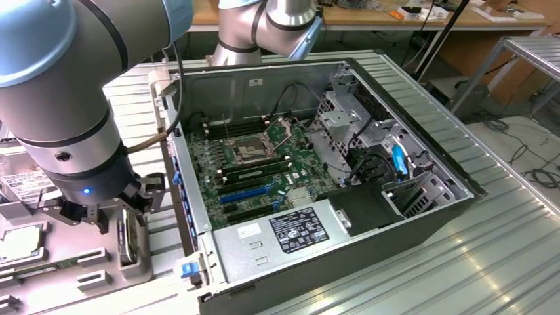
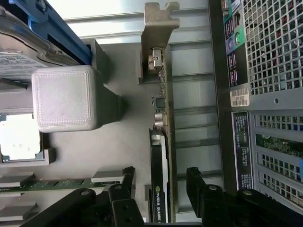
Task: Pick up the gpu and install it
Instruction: 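Pick up the gpu and move the gpu toward the slot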
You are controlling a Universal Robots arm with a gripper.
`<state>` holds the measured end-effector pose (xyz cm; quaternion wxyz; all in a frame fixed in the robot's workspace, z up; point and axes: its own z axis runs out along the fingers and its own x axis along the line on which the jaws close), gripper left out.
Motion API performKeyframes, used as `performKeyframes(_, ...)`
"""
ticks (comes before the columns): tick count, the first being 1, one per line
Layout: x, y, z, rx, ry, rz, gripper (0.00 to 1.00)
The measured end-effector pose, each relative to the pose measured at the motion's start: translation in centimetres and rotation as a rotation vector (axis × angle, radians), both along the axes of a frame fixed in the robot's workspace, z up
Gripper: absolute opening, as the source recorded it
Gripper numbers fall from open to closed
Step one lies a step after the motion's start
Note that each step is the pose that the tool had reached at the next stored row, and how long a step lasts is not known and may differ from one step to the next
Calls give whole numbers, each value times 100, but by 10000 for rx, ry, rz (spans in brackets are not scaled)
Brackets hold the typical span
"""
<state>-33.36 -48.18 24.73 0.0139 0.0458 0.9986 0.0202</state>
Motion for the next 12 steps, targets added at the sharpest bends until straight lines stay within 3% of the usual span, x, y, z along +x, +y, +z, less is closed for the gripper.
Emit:
performKeyframes(8, 0, 0, 0, -1, 1, 0, 54)
performKeyframes(9, 0, 0, 0, -1, 1, 0, 47)
performKeyframes(11, 0, -1, 0, -3, 1, 1, 47)
performKeyframes(12, 0, -1, 0, -2, 1, 0, 38)
